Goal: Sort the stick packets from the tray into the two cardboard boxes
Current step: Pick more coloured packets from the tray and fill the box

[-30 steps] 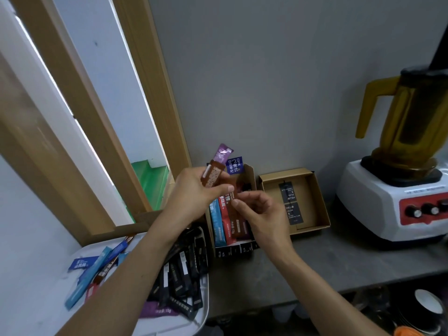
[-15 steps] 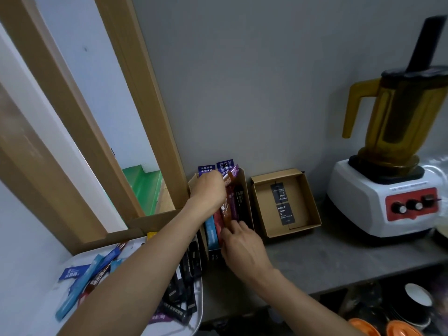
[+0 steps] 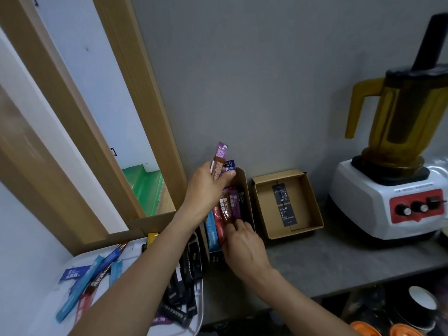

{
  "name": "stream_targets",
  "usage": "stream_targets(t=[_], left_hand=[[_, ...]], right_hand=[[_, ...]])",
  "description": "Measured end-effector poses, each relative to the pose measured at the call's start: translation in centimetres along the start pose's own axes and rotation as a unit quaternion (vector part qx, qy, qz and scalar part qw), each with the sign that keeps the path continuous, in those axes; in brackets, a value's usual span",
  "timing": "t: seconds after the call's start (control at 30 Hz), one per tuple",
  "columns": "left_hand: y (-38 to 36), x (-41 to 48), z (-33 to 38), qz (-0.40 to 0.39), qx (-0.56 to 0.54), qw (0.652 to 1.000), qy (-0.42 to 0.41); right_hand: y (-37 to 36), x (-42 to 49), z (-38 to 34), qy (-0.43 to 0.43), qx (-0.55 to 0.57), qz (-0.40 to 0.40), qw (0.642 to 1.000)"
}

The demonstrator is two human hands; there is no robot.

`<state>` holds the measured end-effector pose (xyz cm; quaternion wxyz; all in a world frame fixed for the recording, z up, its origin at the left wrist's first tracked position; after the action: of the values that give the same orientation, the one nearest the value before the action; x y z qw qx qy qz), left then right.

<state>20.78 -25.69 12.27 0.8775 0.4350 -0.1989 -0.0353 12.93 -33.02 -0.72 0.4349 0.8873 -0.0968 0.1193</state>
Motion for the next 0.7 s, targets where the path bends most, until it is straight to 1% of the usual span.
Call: stream_targets(t=[0.1, 0.17, 0.23, 0.3, 0.33, 0.4, 0.47, 0.5, 0.53, 0.57, 0.6, 0.63, 0.67, 0.7], left_hand=[[0.6, -1.6, -0.4, -0.003, -0.054, 0.999, 0.008], [0.5, -2.5, -1.3, -0.019, -0.117, 0.992, 0.036], [0.2, -3.1, -2.3, -0.033, -0.225, 0.97, 0.081], [-0.1, -3.7, -3.1, -0.04, -0.343, 0.931, 0.117], [0.0, -4.0, -3.3, -0.041, -0.38, 0.916, 0.125], [0.1, -4.5, -3.5, -0.046, -0.416, 0.9, 0.121], [0.3, -4.7, -3.4, -0.058, -0.432, 0.894, 0.1], [0.4, -4.7, -3.3, -0.064, -0.434, 0.894, 0.088], [0.5, -4.6, -3.2, -0.068, -0.43, 0.897, 0.076], [0.6, -4.5, -3.1, -0.07, -0.418, 0.903, 0.065], [0.7, -4.5, -2.9, -0.074, -0.404, 0.91, 0.057], [0.7, -4.5, -2.8, -0.076, -0.388, 0.917, 0.051], [0.7, -4.5, -2.6, -0.078, -0.376, 0.922, 0.048], [0.7, -4.6, -2.5, -0.078, -0.367, 0.926, 0.047]], right_hand=[[0.5, 0.1, 0.1, -0.019, 0.038, 0.025, 0.999], [0.5, 0.2, 0.2, -0.034, 0.044, 0.026, 0.998], [0.4, 0.5, 0.2, -0.049, 0.043, 0.022, 0.998], [0.4, 0.7, 0.1, -0.055, 0.046, 0.023, 0.997], [0.4, 0.7, 0.1, -0.056, 0.049, 0.024, 0.997], [0.6, 0.4, -0.1, -0.048, 0.065, 0.034, 0.996], [1.1, 0.0, -0.5, -0.025, 0.122, 0.062, 0.99], [1.5, -0.3, -0.8, -0.026, 0.184, 0.072, 0.98], [1.8, -0.6, -1.0, -0.035, 0.274, 0.073, 0.958], [2.1, -0.8, -1.3, -0.051, 0.369, 0.063, 0.926], [2.3, -1.0, -1.6, -0.067, 0.457, 0.043, 0.886], [2.6, -1.2, -2.0, -0.071, 0.511, 0.023, 0.856], [2.9, -1.3, -2.2, -0.064, 0.537, 0.011, 0.841], [3.1, -1.3, -2.3, -0.053, 0.539, 0.003, 0.841]])
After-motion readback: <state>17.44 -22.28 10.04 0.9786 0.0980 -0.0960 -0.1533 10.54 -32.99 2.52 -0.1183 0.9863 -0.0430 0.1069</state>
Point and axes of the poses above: each hand's wrist, its own x-axis towards the middle knuckle, its own y-axis out of the back of the hand, z = x × y, the point moved 5 cm from there along x, towards the middle knuckle, and after that the axes turned 14 degrees about x, right-handed, at the moved point
